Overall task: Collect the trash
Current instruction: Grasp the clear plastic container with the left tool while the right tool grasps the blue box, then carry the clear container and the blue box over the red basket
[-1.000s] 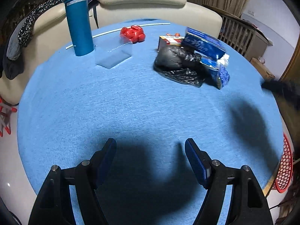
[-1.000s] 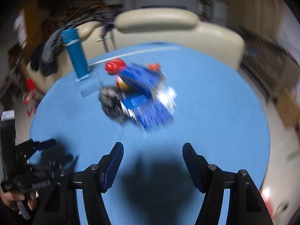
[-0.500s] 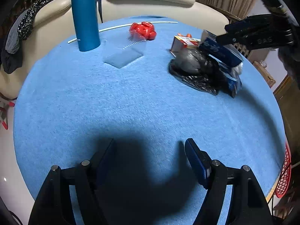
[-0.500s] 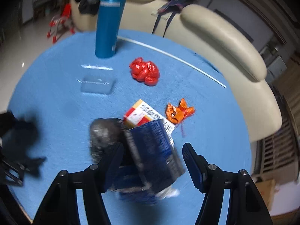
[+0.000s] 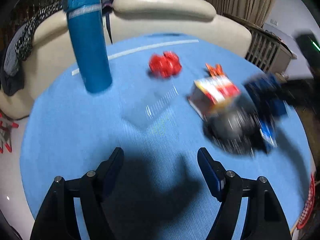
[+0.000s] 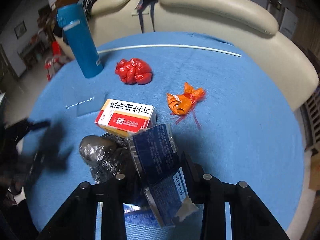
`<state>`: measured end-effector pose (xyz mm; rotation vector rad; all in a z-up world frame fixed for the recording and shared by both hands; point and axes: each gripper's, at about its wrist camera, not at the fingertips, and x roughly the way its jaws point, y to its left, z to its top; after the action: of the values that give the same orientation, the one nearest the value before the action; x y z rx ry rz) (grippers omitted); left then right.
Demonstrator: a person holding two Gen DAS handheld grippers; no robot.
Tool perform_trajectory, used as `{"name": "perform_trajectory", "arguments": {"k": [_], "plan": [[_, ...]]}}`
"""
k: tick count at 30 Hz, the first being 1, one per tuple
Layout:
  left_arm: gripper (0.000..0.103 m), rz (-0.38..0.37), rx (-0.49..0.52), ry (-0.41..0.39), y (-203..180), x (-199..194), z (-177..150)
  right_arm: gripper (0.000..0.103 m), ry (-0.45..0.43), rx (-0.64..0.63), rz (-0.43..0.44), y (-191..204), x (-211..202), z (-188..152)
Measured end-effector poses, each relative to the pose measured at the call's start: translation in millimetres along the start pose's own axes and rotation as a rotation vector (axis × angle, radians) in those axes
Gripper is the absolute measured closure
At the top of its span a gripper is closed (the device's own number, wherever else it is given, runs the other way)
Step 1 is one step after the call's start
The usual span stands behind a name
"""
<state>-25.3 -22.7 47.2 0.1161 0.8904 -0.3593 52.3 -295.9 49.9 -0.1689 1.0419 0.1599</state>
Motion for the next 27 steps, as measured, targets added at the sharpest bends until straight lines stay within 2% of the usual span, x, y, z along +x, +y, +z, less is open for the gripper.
{"name": "perform_trajectory", "arguments": {"k": [1,2,5,13,14,15,16,20,27], "plan": [[0.024,0.01,0.003,-0.007,2.0,2.9,8.0,0.066,-0.017,0.021,0.005,-2.8,-6.0,-3.9],[0.023,0.016,0.006,-0.02,4.9,7.6,19.6,0.072,-0.035,0.045,0.011,-6.1,-11.9,-7.1],[0.021,0.051,0.025,-0.035,7.2,21.0,37.2,0.073,-0.091,0.135,0.031,-17.5,-30.6,-20.3],[0.02,0.069,0.07,0.054,-1.0,67.2,50.1,0.073,-0.169,0.338,0.051,-37.2,-65.1,-77.3],[0.023,0.046,0.065,0.072,-0.5,73.0,49.9,0.073,-0.175,0.36,0.051,-38.4,-67.8,-84.8],[0.049,0.031,0.057,0.093,-0.6,79.5,51.5,0.073,-0.179,0.384,0.053,-40.0,-69.5,-91.6],[0.057,0.041,0.054,0.104,0.5,81.3,51.2,0.073,-0.183,0.41,0.06,-41.9,-71.1,-97.9],[0.058,0.016,0.006,0.105,6.4,72.4,46.1,0.073,-0.208,0.511,0.105,-48.6,-75.7,-118.8],[0.058,0.027,0.014,0.0,-5.0,9.3,20.1,0.073,-0.268,0.627,0.167,-44.8,-92.5,-152.6]]}}
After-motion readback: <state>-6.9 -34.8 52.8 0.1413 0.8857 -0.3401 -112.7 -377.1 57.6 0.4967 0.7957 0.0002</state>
